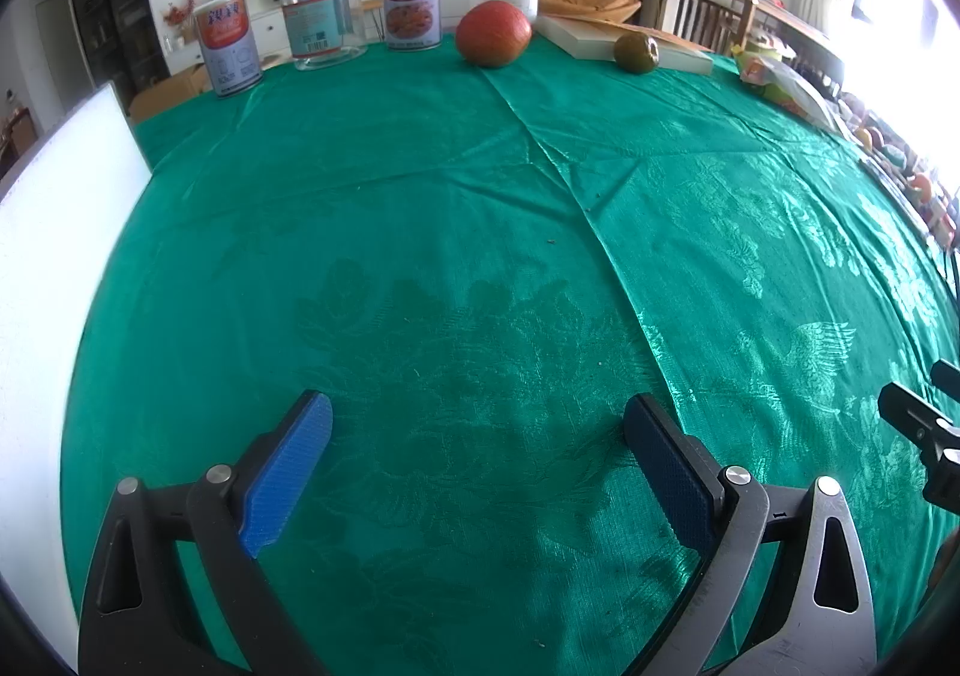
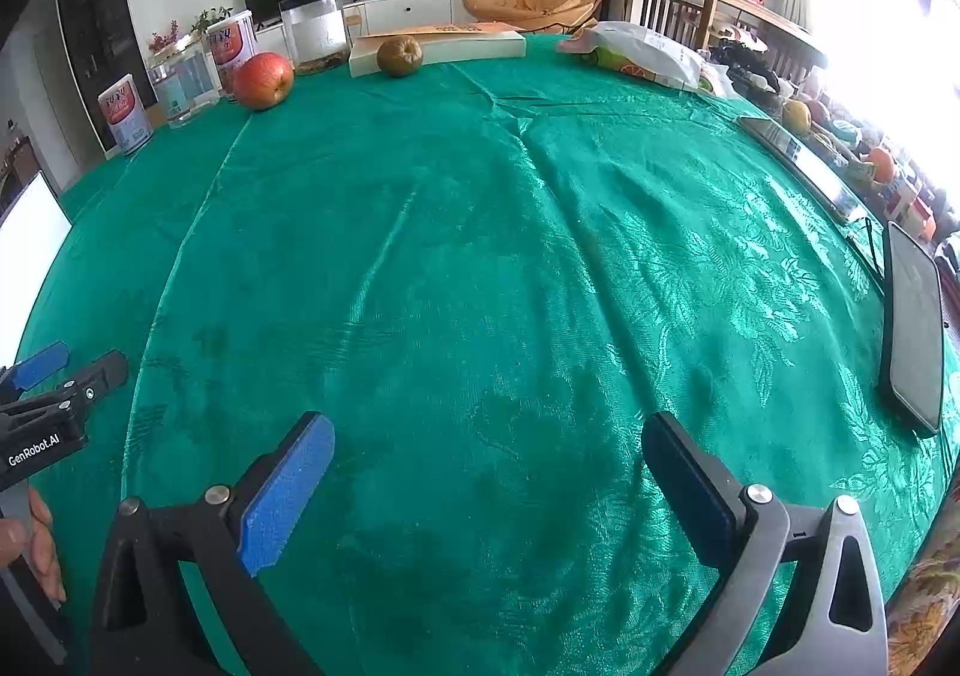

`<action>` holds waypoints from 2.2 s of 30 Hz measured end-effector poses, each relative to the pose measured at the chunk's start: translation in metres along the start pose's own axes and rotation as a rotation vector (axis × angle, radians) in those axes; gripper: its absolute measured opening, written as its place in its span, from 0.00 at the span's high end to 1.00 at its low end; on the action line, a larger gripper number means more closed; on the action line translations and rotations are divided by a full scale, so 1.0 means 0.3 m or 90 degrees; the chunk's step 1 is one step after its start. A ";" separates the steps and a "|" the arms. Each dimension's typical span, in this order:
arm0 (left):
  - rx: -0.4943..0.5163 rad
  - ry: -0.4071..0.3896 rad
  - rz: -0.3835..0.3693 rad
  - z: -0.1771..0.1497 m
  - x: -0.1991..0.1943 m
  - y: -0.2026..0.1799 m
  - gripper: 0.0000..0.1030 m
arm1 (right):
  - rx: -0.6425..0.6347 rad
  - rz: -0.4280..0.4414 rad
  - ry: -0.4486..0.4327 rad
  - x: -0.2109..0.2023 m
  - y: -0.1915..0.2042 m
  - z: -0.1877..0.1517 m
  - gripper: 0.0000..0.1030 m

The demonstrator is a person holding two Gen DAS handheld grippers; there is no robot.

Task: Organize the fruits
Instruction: 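Move both grippers back over the cloth toward the remaining fruits, then grasp the red apple with the left gripper and lift it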

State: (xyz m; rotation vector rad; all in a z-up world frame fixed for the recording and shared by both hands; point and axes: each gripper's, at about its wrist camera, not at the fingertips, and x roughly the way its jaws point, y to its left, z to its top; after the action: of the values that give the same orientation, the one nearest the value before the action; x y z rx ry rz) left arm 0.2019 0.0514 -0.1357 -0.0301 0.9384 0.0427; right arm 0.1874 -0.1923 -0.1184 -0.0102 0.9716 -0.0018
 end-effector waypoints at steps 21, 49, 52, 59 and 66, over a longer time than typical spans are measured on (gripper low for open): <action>0.000 0.000 0.001 0.001 0.001 0.000 0.04 | -0.041 -0.032 -0.019 0.087 -0.002 0.082 0.01; -0.061 -0.012 -0.079 0.210 0.020 0.023 0.04 | -0.014 0.009 -0.001 0.106 -0.024 0.088 0.00; -0.035 -0.031 -0.101 0.374 0.101 0.000 0.04 | -0.014 0.009 -0.001 0.105 -0.024 0.088 0.00; 0.029 -0.052 -0.014 0.726 0.338 -0.042 0.04 | -0.018 0.011 -0.001 0.106 -0.020 0.089 0.00; 0.180 -0.031 0.059 0.873 0.515 -0.161 0.04 | -0.029 0.021 -0.001 0.109 -0.010 0.093 0.00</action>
State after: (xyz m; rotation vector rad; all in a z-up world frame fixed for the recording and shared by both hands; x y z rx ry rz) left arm 0.5065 0.0186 -0.1054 0.2743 0.8889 -0.0042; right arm 0.2289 -0.1954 -0.1297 -0.0367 0.9704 0.0512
